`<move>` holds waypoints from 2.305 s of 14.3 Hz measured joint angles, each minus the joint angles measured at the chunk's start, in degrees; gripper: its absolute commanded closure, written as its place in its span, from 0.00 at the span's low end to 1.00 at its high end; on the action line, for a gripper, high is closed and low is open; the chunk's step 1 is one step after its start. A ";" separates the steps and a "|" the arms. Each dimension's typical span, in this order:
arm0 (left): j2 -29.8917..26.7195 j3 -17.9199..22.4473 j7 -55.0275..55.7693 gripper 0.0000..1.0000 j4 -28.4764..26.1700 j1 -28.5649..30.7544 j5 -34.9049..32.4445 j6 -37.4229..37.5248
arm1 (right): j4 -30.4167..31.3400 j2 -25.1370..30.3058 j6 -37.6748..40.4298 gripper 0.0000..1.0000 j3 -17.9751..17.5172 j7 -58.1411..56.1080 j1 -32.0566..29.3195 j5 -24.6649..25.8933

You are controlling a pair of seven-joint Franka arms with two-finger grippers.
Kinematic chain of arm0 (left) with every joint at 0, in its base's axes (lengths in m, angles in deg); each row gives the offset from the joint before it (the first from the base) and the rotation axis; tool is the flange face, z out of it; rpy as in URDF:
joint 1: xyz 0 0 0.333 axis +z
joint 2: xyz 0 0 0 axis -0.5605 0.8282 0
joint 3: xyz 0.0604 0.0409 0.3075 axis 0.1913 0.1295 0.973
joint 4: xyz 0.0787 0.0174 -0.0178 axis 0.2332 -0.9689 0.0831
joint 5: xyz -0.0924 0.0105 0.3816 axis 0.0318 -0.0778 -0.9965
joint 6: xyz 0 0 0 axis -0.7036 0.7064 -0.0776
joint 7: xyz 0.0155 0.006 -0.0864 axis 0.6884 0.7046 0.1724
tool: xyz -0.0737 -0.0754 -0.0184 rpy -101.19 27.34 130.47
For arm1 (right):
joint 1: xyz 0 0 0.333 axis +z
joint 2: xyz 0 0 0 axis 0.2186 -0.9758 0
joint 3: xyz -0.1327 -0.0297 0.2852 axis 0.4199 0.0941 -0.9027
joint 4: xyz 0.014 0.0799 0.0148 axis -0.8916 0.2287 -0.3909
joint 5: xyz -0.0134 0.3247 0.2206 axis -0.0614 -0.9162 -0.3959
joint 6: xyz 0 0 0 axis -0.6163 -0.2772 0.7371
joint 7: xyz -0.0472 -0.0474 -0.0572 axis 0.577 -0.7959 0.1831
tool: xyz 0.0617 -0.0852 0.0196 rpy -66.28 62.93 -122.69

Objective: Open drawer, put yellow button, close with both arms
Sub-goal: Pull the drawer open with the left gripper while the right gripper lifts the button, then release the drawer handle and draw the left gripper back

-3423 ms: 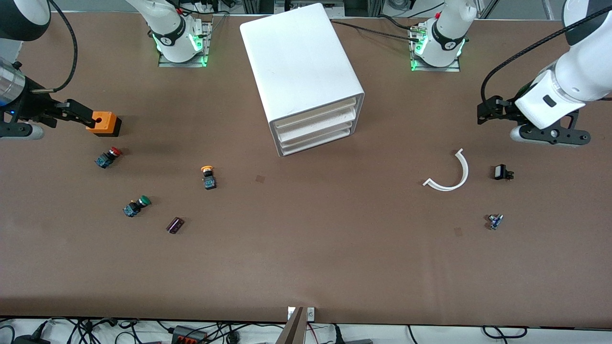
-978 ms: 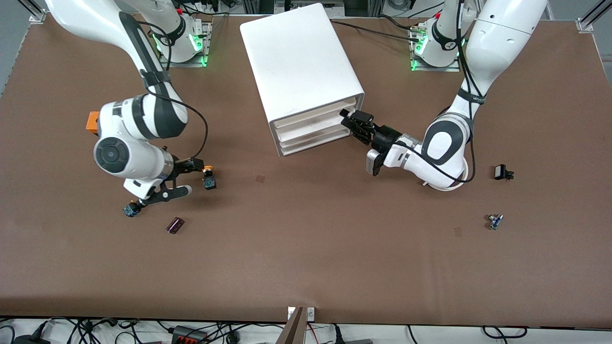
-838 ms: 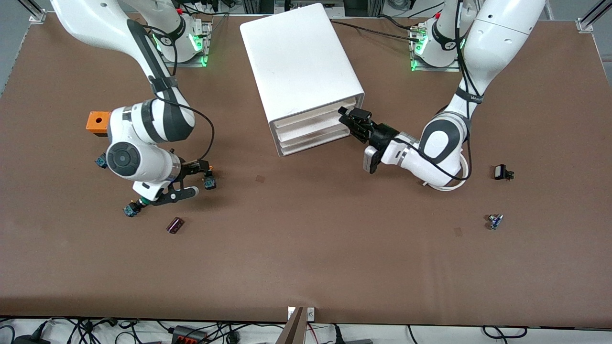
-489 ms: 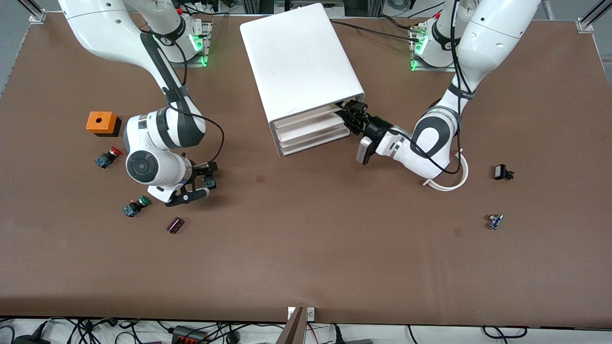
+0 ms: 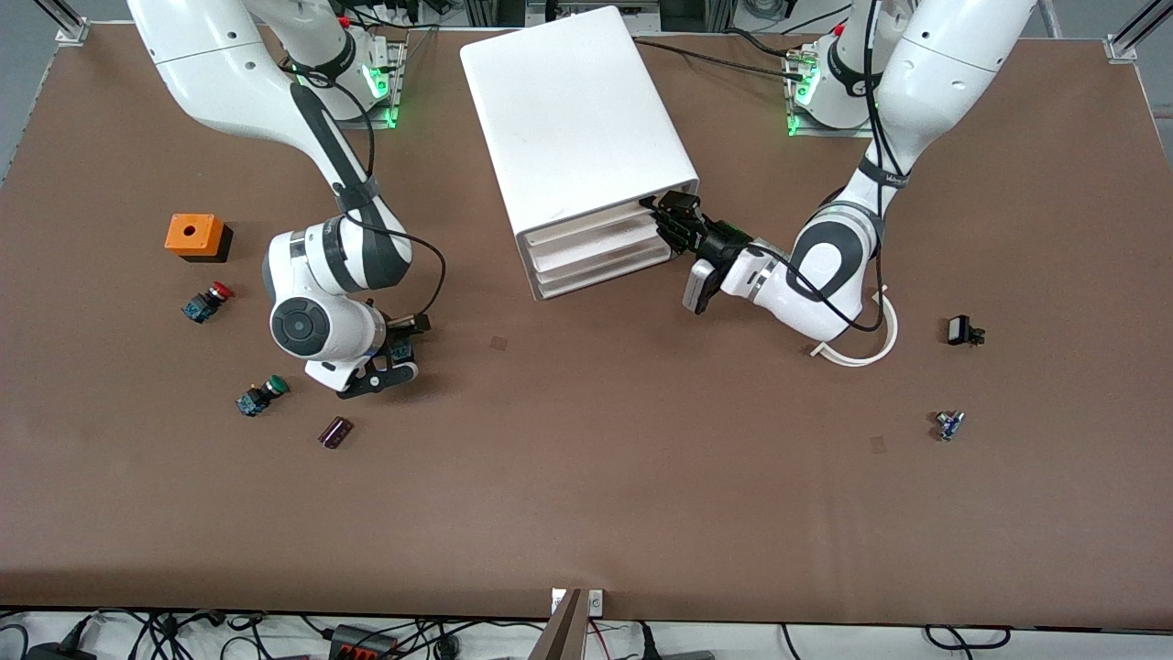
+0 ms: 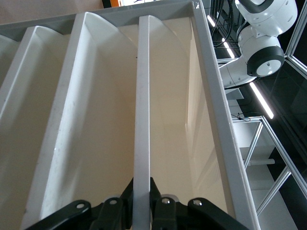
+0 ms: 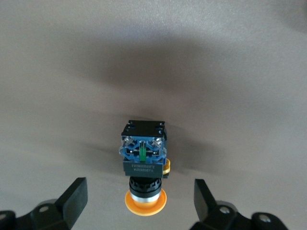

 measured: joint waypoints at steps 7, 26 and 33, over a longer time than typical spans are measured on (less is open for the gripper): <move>0.54 1.02 1.69 0.95 2.84 1.03 -0.08 -1.32 | 0.00 -0.78 -0.21 0.23 0.03 0.04 -0.01 -0.39; 12.53 4.27 12.22 0.00 24.77 4.90 -2.42 -2.63 | -11.17 1.51 8.72 1.00 0.49 0.06 -0.14 -1.37; 9.43 4.40 34.93 0.00 32.62 6.69 -11.13 -2.25 | -23.54 6.68 20.28 1.00 0.76 17.52 -0.08 -5.41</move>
